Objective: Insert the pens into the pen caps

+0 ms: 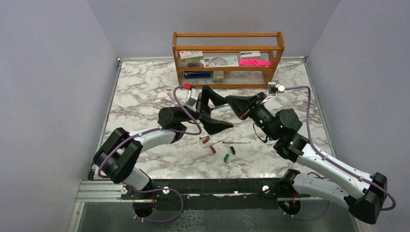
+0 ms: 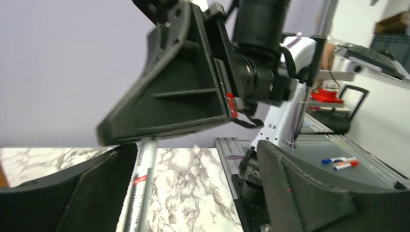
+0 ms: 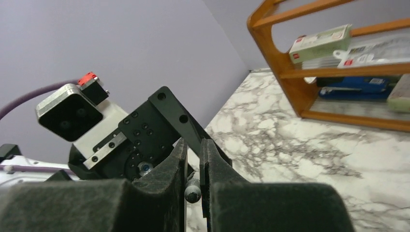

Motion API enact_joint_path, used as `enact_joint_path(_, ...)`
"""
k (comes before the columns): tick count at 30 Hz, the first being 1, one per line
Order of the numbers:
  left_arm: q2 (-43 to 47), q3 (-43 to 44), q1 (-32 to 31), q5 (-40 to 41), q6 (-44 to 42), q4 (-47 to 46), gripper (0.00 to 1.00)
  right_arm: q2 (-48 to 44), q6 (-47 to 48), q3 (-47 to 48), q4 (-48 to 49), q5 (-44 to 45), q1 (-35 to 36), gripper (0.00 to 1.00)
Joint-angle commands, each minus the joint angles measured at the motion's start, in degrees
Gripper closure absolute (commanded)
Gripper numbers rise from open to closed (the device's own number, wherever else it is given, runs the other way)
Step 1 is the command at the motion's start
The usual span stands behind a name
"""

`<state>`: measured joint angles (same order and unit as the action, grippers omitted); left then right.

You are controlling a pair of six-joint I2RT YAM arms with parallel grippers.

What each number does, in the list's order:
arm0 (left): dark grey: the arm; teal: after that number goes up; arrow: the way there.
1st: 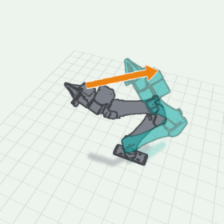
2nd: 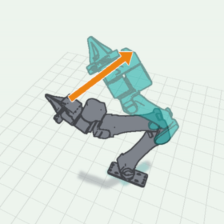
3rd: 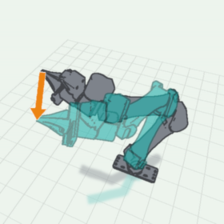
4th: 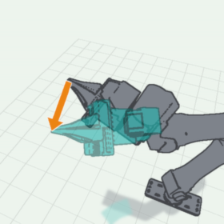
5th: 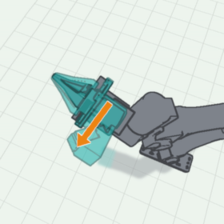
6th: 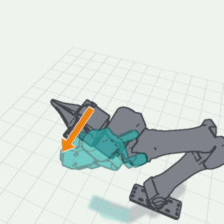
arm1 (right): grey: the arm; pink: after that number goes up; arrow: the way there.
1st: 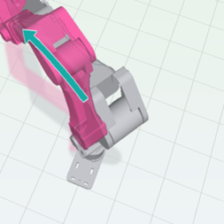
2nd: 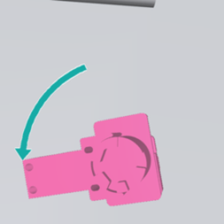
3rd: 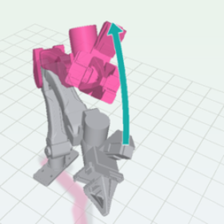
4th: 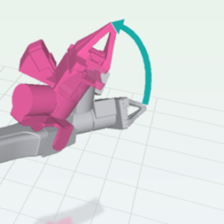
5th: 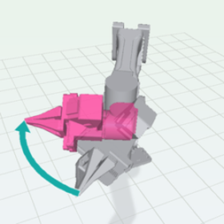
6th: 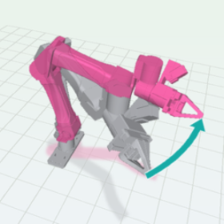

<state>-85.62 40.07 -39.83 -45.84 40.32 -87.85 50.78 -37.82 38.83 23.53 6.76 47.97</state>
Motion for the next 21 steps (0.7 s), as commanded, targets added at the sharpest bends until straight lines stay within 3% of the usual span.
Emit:
enact_joint_path(1, -2.27, 6.22, 1.59, -10.29, 6.45, -2.49, 0.01, 1.41, 14.4, 11.7, -16.35, 1.42, -0.33, 0.99)
enact_joint_path(4, -5.89, 7.29, 4.4, -13.09, 16.03, -12.44, 0.01, 4.97, 20.23, 21.68, -35.49, 1.85, -0.33, 0.99)
enact_joint_path(6, -8.06, 8.4, 5.46, -15.89, 17.81, -12.66, 0.01, 6.48, 21.92, 25.67, -42.29, 1.36, -0.34, 0.99)
enact_joint_path(8, -9.44, 9.21, 5.56, -18.52, 16.83, -11.41, 0.01, 5.98, 23.61, 25.08, -42.16, -0.42, -0.37, 0.99)
enact_joint_path(11, -11.36, 10.0, 5.64, -19.65, 15.65, -9.39, 0.1, 5.25, 24.49, 23.26, -41.56, -2.37, -0.37, 0.99)
enact_joint_path(17, -15.22, 11.24, 5.26, -19.67, 19.49, -13.04, 0.18, 7.6, 25.16, 22.33, -41.69, -5.14, -0.33, 0.99)
enact_joint_path(21, -15.16, 11.24, 4.13, -20.42, 19.0, -13.04, 0.34, 8.82, 25.08, 21.91, -40.28, -5.63, -0.39, 0.99)
